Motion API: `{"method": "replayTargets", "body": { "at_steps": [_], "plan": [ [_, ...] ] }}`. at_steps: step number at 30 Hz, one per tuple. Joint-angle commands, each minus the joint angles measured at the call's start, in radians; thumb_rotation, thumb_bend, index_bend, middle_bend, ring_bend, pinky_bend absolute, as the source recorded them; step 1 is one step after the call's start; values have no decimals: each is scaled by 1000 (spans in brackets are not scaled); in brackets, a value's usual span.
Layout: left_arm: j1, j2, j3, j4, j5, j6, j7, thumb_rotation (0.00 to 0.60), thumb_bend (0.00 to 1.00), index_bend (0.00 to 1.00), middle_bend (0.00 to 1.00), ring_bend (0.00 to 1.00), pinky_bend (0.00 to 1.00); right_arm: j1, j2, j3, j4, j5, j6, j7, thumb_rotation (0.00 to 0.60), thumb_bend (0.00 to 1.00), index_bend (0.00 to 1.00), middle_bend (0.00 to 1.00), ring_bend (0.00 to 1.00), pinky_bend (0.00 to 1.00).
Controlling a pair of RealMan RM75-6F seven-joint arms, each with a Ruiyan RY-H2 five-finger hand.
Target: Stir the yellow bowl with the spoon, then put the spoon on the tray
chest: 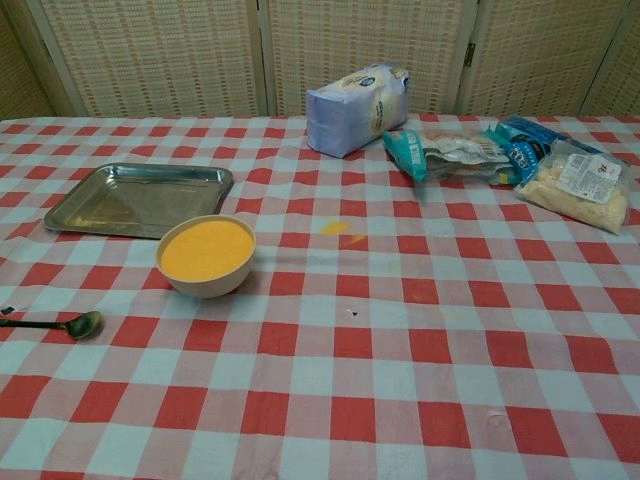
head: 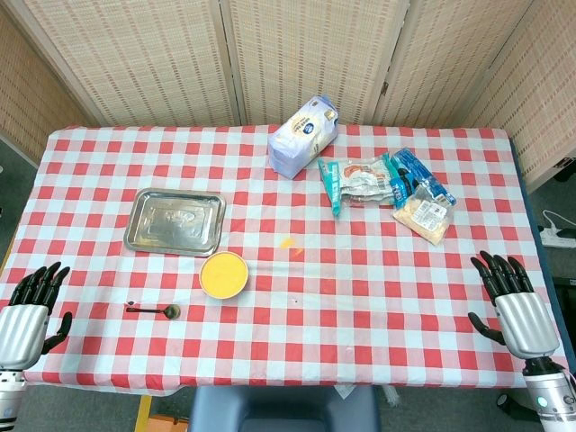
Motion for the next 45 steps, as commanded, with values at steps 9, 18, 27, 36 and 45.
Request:
{"method": "replayTargets", "body": {
  "at_steps": [9, 18, 27, 36, 45],
  "plan": [
    [-32, -8, 27, 7, 81, -27, -94, 600, 475, 0, 0, 0, 99, -8, 1, -1, -4, -3, 14, -13, 600, 170, 0, 0, 0, 0],
    [-126, -12, 39, -28, 120, -170, 25, 600, 473, 307, 0, 0, 92, -8, -13, 4, -2, 36, -10, -55, 600, 170, 0, 0, 0, 0],
    [-180, -106, 37, -6, 68, -278, 124, 600, 474, 444, 0, 0, 78, 0, -19, 14, 11, 73, -41, -53, 600, 170, 0, 0, 0, 0],
    [-209, -139, 44, -21, -11, -363, 221, 600, 418, 364, 0, 0, 66, -12, -6, 6, 4, 26, 5, -4, 600, 170, 0, 0, 0, 0],
    [-235, -169, 34, -1, -64, -394, 266, 600, 410, 294, 0, 0, 50, -19, 4, -3, -4, 10, 16, 5, 600, 170, 0, 0, 0, 0]
  ]
}}
